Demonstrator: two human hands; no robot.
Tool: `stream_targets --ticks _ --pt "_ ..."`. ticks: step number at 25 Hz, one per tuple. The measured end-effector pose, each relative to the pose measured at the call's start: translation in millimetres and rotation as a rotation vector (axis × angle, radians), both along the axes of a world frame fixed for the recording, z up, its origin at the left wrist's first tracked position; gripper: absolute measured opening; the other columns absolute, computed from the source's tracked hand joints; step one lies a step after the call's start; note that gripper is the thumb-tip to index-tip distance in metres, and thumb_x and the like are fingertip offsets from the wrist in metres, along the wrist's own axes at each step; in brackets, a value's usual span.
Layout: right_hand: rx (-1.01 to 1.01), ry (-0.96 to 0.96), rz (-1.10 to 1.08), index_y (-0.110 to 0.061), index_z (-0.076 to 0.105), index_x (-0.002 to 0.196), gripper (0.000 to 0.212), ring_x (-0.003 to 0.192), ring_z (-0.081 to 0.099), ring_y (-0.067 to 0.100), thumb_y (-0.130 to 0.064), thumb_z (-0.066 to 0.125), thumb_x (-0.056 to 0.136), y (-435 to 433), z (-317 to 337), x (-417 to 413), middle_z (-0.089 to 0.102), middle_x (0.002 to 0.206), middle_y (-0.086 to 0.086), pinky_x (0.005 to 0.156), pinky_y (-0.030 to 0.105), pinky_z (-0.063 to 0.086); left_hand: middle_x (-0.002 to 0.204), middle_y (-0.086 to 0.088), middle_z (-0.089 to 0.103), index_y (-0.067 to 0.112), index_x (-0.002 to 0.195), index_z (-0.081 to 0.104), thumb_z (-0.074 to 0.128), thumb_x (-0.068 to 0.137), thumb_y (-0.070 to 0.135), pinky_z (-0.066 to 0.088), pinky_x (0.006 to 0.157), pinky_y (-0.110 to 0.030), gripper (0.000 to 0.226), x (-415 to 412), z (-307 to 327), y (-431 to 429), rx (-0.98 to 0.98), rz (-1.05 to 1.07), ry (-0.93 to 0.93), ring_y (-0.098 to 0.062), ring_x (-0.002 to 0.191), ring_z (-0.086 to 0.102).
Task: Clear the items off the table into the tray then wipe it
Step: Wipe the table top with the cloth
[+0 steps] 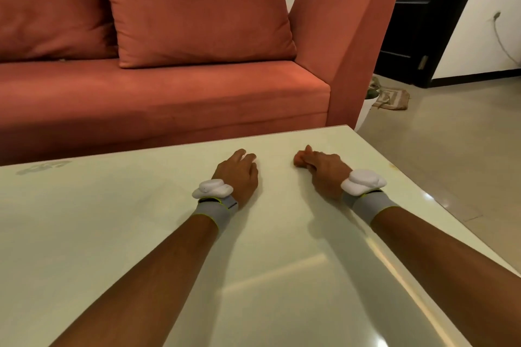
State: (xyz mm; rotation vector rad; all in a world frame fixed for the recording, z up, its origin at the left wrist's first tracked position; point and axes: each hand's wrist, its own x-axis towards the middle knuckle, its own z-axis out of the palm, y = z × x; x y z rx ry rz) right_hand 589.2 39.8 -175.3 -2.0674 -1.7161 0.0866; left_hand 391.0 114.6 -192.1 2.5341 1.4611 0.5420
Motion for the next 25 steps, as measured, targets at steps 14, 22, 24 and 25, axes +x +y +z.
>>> stream_targets --ticks 14,22,24,25 --pt "-0.211 -0.090 0.516 -0.022 0.022 0.147 0.045 0.147 0.005 0.011 -0.027 0.022 0.103 37 -2 -27 0.011 0.159 -0.002 0.119 0.042 0.009 0.122 -0.002 0.055 0.014 0.114 0.056 0.022 0.086 0.031 0.043 0.085 -0.034 0.047 0 -1 0 0.006 -0.036 -0.104 -0.028 0.103 0.057" --pt "-0.029 -0.190 0.034 -0.029 0.054 0.126 0.037 0.112 0.045 0.033 -0.024 0.036 0.094 85 -9 25 0.048 0.117 0.009 0.096 0.039 0.040 0.123 -0.003 0.054 0.013 0.119 0.053 0.033 0.095 0.021 0.042 0.084 -0.033 0.033 0 -4 1 0.033 -0.035 -0.123 -0.028 0.101 0.056" --pt "0.029 -0.141 0.345 -0.026 0.056 0.126 0.035 0.101 0.047 0.026 -0.027 0.038 0.095 88 -11 -7 0.053 0.108 0.003 0.095 0.035 0.038 0.114 -0.003 0.055 0.012 0.110 0.054 0.032 0.093 0.021 0.041 0.079 -0.033 0.029 1 -3 1 0.044 -0.033 -0.143 -0.029 0.096 0.057" --pt "0.050 -0.155 0.473 -0.025 0.055 0.127 0.035 0.097 0.045 0.022 -0.029 0.038 0.097 86 -14 -15 0.054 0.105 0.001 0.092 0.033 0.037 0.109 -0.004 0.055 0.012 0.106 0.053 0.032 0.093 0.022 0.040 0.076 -0.033 0.027 1 -5 1 0.054 -0.038 -0.144 -0.029 0.093 0.057"
